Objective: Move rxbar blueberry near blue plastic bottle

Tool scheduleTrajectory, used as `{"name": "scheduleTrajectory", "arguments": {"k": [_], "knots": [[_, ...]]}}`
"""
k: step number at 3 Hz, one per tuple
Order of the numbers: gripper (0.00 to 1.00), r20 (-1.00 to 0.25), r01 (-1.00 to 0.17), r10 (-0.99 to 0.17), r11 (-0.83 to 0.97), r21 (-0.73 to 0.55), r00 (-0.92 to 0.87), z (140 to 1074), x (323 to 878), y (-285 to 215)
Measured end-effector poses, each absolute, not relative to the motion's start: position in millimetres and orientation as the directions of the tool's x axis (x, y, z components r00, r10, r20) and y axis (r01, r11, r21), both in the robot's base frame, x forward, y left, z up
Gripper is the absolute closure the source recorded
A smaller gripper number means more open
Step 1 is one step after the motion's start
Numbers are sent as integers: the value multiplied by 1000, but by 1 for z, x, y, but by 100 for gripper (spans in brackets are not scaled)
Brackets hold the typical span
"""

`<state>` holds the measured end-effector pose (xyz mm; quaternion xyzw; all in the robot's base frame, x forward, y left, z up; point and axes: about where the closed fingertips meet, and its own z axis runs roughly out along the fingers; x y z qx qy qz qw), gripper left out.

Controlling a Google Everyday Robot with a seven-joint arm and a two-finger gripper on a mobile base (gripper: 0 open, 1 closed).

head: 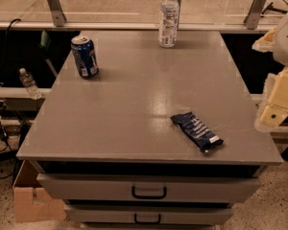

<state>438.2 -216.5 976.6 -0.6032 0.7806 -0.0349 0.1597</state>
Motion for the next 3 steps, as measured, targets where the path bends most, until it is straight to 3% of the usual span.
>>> {"name": "scheduleTrajectory", "arguments": {"k": [3], "knots": [[0, -278, -938, -932, 292, -188, -234, 942, 438, -196]]}}
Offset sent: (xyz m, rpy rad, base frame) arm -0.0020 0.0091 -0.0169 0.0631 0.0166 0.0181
